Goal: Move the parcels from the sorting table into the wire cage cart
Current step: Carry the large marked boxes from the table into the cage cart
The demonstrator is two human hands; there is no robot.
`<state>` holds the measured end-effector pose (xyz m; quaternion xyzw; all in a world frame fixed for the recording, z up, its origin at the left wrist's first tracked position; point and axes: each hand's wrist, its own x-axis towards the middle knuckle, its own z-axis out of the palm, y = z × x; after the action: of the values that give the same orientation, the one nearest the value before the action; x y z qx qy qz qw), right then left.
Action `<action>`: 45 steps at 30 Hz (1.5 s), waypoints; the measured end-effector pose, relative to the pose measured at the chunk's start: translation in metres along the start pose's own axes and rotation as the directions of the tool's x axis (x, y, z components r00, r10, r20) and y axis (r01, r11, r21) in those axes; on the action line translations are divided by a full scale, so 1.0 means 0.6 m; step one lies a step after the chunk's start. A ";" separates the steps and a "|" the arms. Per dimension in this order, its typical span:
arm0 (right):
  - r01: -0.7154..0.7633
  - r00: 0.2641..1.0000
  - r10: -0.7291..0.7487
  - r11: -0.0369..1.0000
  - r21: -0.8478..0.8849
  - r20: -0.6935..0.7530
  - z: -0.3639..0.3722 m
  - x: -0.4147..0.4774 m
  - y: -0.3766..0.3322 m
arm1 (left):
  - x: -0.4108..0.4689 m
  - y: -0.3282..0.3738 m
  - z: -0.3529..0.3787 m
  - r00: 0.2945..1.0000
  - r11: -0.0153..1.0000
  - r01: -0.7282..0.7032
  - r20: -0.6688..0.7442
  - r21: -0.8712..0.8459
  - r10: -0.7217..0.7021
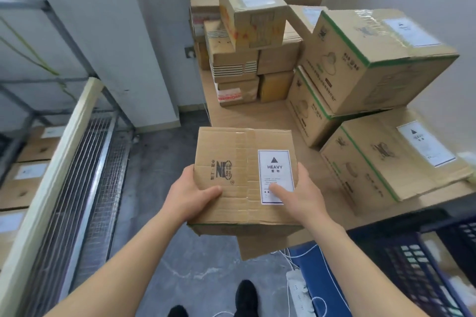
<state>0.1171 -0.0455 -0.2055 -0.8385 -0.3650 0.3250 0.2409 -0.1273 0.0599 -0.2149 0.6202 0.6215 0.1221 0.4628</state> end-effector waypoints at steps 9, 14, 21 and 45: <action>0.055 0.996 -0.051 0.996 -0.067 0.069 0.044 0.021 -0.069 | -0.010 -0.025 -0.054 0.988 0.998 0.053 -0.145 -0.028 -0.057; 0.120 0.988 -0.114 0.991 -0.052 0.109 0.102 0.024 -0.151 | -0.003 -0.074 -0.138 0.977 0.994 0.044 -0.203 -0.098 -0.064; 0.233 0.964 -0.221 0.970 -0.065 0.148 0.234 0.026 -0.317 | 0.031 -0.166 -0.305 0.960 0.985 0.043 -0.265 -0.170 -0.087; 0.690 0.519 -0.511 0.724 0.017 0.685 0.739 0.060 -0.827 | 0.032 -0.456 -0.706 0.579 0.786 0.289 -0.554 -0.546 -0.598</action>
<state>-0.4097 0.3624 -0.1988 -0.5147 -0.7317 0.4383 0.0864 -0.6116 0.2007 -0.1918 0.2367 0.8479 0.3492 0.3209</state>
